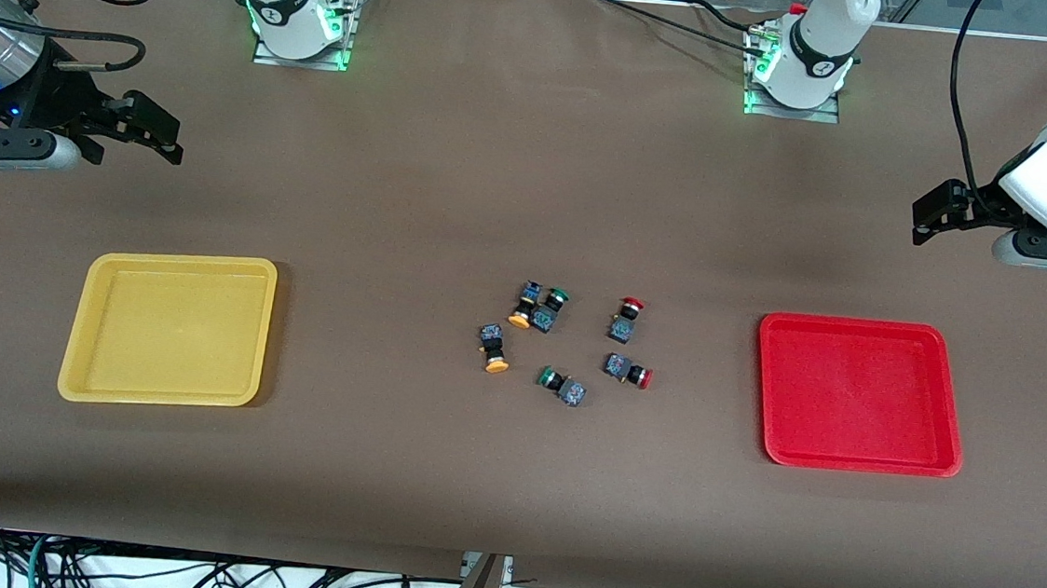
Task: Place red and yellow buttons in trays
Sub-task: 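Move the right gripper toward the buttons while the left gripper follows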
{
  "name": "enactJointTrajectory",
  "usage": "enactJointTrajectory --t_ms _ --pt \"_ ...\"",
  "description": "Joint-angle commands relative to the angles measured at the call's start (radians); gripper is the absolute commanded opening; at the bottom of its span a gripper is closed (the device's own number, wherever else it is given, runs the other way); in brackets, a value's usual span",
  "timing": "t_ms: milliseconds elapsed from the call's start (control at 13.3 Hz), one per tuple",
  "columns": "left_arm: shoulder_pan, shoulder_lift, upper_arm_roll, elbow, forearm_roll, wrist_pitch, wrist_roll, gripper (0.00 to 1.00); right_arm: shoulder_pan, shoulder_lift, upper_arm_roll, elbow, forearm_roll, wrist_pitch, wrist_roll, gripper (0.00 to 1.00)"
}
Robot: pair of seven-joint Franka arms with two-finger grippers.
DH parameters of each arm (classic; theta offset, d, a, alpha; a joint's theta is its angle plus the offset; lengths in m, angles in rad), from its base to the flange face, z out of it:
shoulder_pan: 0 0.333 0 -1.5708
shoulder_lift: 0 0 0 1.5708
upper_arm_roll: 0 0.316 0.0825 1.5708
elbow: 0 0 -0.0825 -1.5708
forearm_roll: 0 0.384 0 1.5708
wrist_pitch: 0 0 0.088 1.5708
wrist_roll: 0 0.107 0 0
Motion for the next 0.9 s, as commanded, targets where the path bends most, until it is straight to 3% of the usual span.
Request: enactJointTrajectory --t_ms 0,376,828 --pt "0.006 0.003 0.000 0.004 -0.014 0.005 0.016 1.00 0.003 0.001 0.006 0.005 -0.009 -0.016 0.010 1.00" --pt "0.009 0.008 0.002 0.002 -0.052 0.001 0.014 1.00 0.003 0.021 0.006 0.022 -0.010 -0.014 0.007 1.00" --pt "-0.025 0.172 -0.021 0.004 -0.148 0.008 -0.003 1.00 0.035 0.041 0.010 0.011 -0.012 -0.020 0.013 1.00"
